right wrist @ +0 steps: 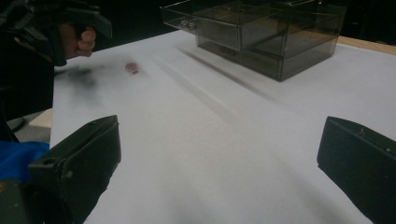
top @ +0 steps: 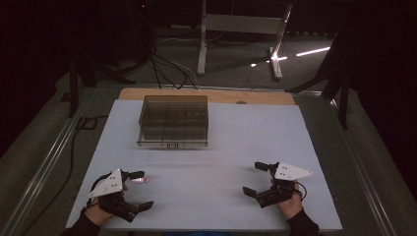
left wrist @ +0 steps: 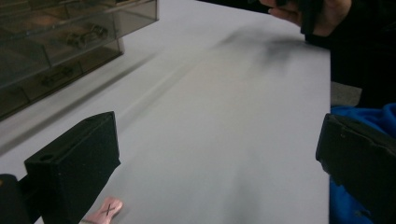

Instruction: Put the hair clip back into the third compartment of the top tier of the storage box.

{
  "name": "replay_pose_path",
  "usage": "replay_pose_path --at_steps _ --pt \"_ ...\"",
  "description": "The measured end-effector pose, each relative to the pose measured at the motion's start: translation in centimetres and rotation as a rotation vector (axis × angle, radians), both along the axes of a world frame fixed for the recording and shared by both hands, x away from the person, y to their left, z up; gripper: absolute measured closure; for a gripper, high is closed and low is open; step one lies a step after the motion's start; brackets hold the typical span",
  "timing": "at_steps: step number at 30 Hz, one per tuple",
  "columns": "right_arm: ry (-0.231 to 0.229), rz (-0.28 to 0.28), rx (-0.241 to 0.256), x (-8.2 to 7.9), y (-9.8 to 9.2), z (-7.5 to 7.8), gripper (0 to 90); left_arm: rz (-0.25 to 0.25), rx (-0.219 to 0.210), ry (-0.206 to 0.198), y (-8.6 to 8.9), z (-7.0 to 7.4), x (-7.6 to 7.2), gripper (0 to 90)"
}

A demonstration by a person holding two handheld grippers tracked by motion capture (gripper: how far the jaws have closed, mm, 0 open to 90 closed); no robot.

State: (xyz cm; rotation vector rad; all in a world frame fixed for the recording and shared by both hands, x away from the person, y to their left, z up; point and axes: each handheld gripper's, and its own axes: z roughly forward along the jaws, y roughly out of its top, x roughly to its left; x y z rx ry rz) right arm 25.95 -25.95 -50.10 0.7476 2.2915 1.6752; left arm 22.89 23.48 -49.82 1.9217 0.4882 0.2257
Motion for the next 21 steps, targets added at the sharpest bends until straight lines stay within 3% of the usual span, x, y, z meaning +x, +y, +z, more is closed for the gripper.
replay_pose_path --at_steps 11,21 --pt "0.008 0.001 0.000 0.0 0.1 0.0 0.0 0.016 -0.018 -0.017 0.3 1.2 0.2 0.5" --pt "0.015 0.004 0.003 0.1 0.1 -0.1 0.0 0.055 -0.027 -0.013 1.0 1.1 0.7 0.5"
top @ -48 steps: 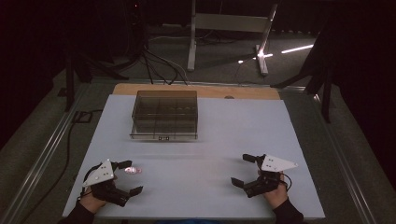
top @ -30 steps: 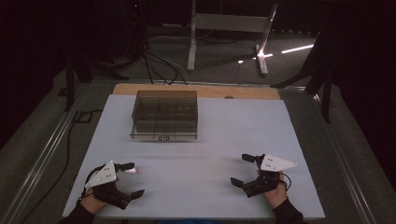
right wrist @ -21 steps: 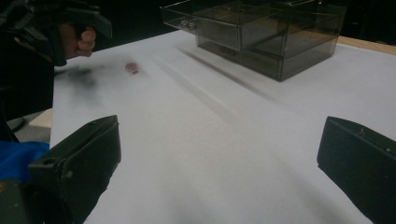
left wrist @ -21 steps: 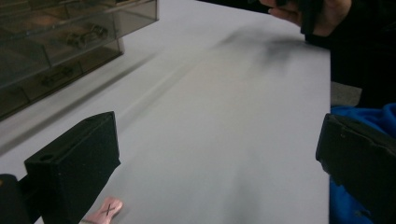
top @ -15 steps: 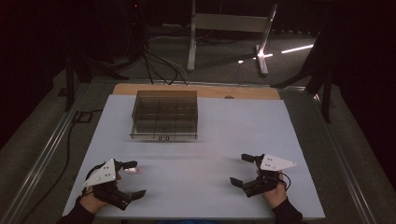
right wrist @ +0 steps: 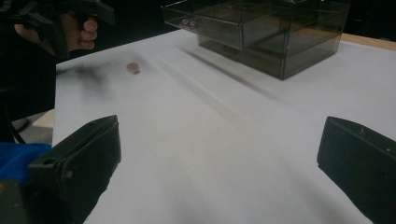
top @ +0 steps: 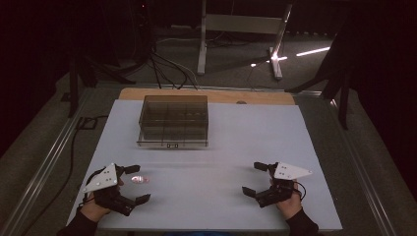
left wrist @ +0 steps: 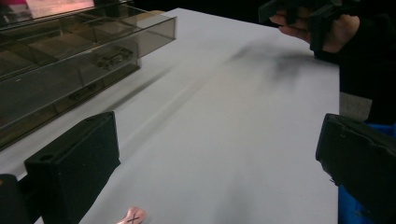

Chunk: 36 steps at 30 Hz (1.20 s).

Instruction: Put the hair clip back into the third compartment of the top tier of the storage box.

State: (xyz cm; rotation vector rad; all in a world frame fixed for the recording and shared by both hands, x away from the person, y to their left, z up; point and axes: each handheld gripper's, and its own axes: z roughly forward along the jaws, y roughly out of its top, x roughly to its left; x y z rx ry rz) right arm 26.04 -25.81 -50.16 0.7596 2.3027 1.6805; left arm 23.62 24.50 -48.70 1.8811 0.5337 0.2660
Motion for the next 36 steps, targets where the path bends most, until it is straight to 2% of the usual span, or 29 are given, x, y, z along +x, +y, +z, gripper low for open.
replay_pose_path --at_steps 5,18,31,32,36 --pt "0.002 0.000 0.000 0.0 0.0 0.0 0.0 0.023 -0.002 0.019 0.6 -0.3 0.3 0.5" --pt "0.005 0.000 -0.009 0.0 0.1 -0.1 0.0 0.066 -0.006 0.033 1.9 -0.6 0.9 0.6" --pt "0.006 -0.001 -0.009 0.0 0.0 0.0 0.0 0.124 0.038 0.060 3.3 -1.2 1.5 0.5" --pt "0.012 0.000 -0.004 0.1 0.0 -0.1 0.0 0.142 0.035 0.088 3.6 -1.3 1.7 0.5" --pt "0.011 -0.001 -0.009 0.1 0.1 0.0 0.0 0.159 0.037 0.129 3.9 -1.4 2.1 0.6"
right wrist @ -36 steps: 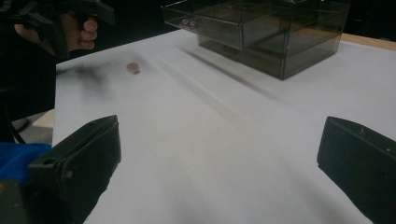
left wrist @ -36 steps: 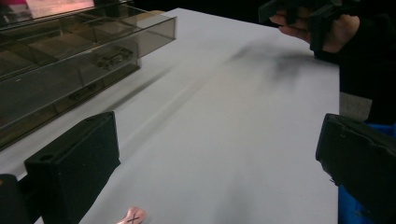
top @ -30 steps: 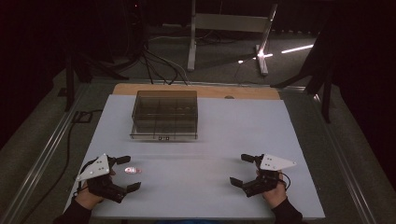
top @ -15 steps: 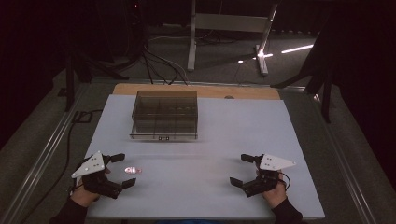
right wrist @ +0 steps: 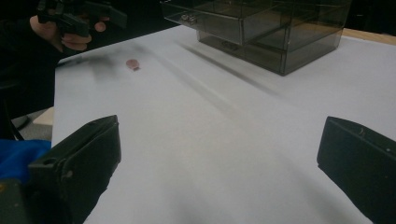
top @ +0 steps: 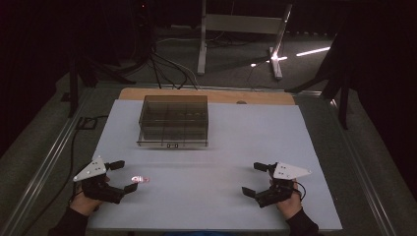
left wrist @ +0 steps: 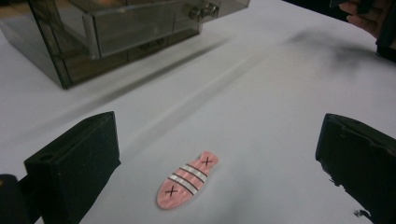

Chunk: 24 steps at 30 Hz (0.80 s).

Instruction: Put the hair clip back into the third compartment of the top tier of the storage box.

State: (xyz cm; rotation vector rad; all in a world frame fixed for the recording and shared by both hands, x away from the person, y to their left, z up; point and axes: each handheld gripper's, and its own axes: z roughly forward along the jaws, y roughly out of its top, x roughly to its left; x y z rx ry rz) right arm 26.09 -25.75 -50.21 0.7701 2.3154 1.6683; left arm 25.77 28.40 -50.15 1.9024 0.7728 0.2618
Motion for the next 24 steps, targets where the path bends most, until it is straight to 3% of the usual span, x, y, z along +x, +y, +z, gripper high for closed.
replay_pose_path --at_steps 7,13,14,17,24 --pt "0.003 -0.001 -0.002 0.0 0.0 0.0 0.0 0.005 -0.012 0.013 0.2 -0.1 0.6 0.6" --pt "0.004 -0.004 -0.001 0.0 0.0 0.0 0.0 -0.011 0.037 0.033 -0.3 -0.4 1.2 0.6" --pt "0.006 -0.004 0.001 0.1 0.0 0.0 0.0 -0.005 0.069 0.046 -0.7 -0.7 1.4 0.6" --pt "0.005 -0.004 -0.005 0.1 0.0 -0.1 0.0 -0.008 0.099 0.057 -1.0 -0.9 1.6 0.6" --pt "0.006 -0.004 -0.007 0.1 0.0 -0.1 0.0 0.001 0.098 0.075 -0.9 -0.8 2.2 5.5"
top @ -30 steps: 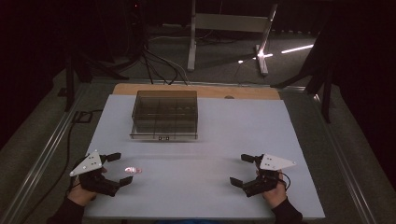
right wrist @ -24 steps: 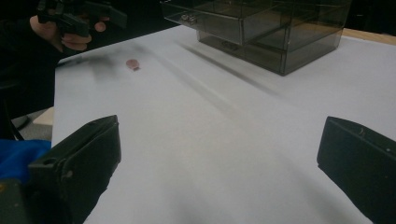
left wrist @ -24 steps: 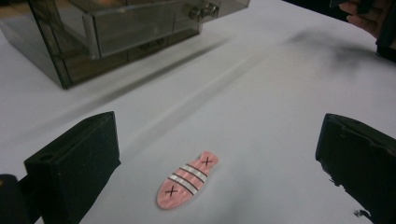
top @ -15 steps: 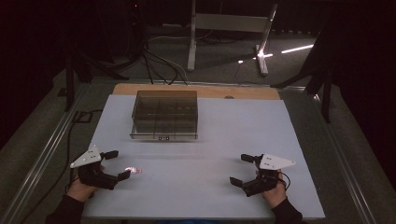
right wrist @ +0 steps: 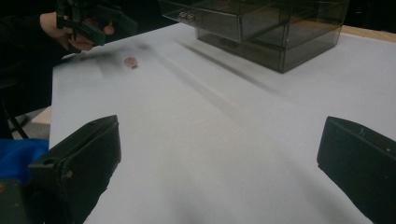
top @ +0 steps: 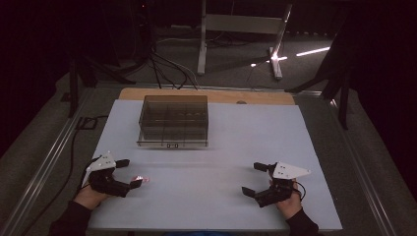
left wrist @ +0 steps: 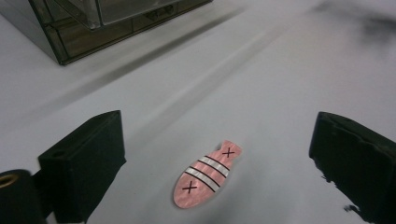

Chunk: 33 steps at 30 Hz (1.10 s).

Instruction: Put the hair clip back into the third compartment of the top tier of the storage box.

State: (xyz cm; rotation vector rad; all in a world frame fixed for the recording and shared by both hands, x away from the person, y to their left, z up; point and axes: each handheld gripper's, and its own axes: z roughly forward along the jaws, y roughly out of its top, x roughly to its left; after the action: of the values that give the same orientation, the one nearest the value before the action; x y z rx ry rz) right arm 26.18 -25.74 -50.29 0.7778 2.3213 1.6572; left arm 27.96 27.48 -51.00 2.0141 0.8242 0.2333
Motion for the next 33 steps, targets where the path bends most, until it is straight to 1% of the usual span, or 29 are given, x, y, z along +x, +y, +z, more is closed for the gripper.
replay_pose_path --at_steps 3,6,8,9,10,11,12,15,16,17,18,19,20,21,22,23,24,27,29,32,33 --pt "0.001 -0.001 -0.003 0.0 0.0 0.0 0.0 -0.006 0.014 0.008 -0.1 -0.2 0.2 8.5" --pt "0.002 0.000 0.002 0.0 0.0 0.0 0.0 0.011 0.040 0.010 -0.2 -0.4 0.3 16.0" --pt "0.006 -0.002 0.002 0.0 0.0 0.0 0.0 0.007 0.048 0.008 -0.3 -0.5 0.4 16.3" --pt "0.003 0.000 -0.003 0.0 0.0 0.0 0.0 0.005 0.054 0.010 -0.3 -0.5 0.5 19.5" --pt "0.003 0.000 -0.003 0.0 0.0 0.0 0.0 0.009 0.064 0.009 -0.4 -0.6 0.5 19.5" --pt "0.004 -0.001 0.000 0.0 0.0 -0.1 0.0 0.010 0.071 0.006 -0.4 -0.6 0.5 22.1" --pt "0.006 -0.002 0.002 0.0 0.0 -0.1 0.0 0.009 0.071 0.009 -0.4 -0.7 0.5 22.5" --pt "0.003 0.000 -0.001 0.0 0.0 0.0 0.0 0.006 0.091 0.015 -0.5 -0.9 0.5 26.8" --pt "0.002 0.001 -0.001 0.0 0.0 0.0 0.0 0.005 0.102 0.018 -0.5 -1.0 0.5 28.6" --pt "0.006 0.000 0.001 0.0 0.0 -0.1 0.0 0.007 0.106 0.021 -0.6 -1.0 0.5 32.4" --pt "0.006 0.000 0.001 0.0 0.0 -0.1 0.0 0.003 0.113 0.024 -0.6 -1.1 0.5 32.4" --pt "0.006 0.001 -0.001 0.0 0.0 -0.1 0.0 0.001 0.129 0.021 -0.7 -1.2 0.5 34.4" --pt "0.005 0.002 -0.003 0.0 0.0 -0.1 0.0 0.001 0.136 0.020 -0.7 -1.2 0.5 35.9" --pt "0.004 0.002 -0.002 0.0 0.0 0.0 0.0 0.004 0.142 0.019 -0.8 -1.2 0.5 41.0" --pt "0.004 0.002 -0.002 0.0 0.0 0.0 0.0 0.008 0.144 0.015 -0.8 -1.2 0.5 41.0" --pt "0.008 0.001 -0.001 0.0 0.0 -0.1 0.0 0.003 0.139 0.016 -0.8 -1.2 0.5 46.5" --pt "0.008 0.001 -0.004 0.0 0.0 -0.1 0.0 0.008 0.140 0.012 -0.8 -1.3 0.5 48.3" --pt "0.005 0.002 -0.004 0.0 0.0 0.0 0.0 -0.009 0.140 0.018 -0.7 -1.4 0.5 51.4" --pt "0.009 0.001 -0.005 0.0 0.0 -0.1 0.0 -0.028 0.147 0.021 -0.8 -1.5 0.4 56.7" --pt "0.007 0.002 -0.008 0.0 0.0 -0.1 0.0 -0.041 0.174 0.022 -1.1 -1.7 0.4 59.1" --pt "0.007 0.002 -0.007 0.0 0.0 -0.1 0.0 -0.046 0.170 0.023 -1.1 -1.8 0.4 59.6"
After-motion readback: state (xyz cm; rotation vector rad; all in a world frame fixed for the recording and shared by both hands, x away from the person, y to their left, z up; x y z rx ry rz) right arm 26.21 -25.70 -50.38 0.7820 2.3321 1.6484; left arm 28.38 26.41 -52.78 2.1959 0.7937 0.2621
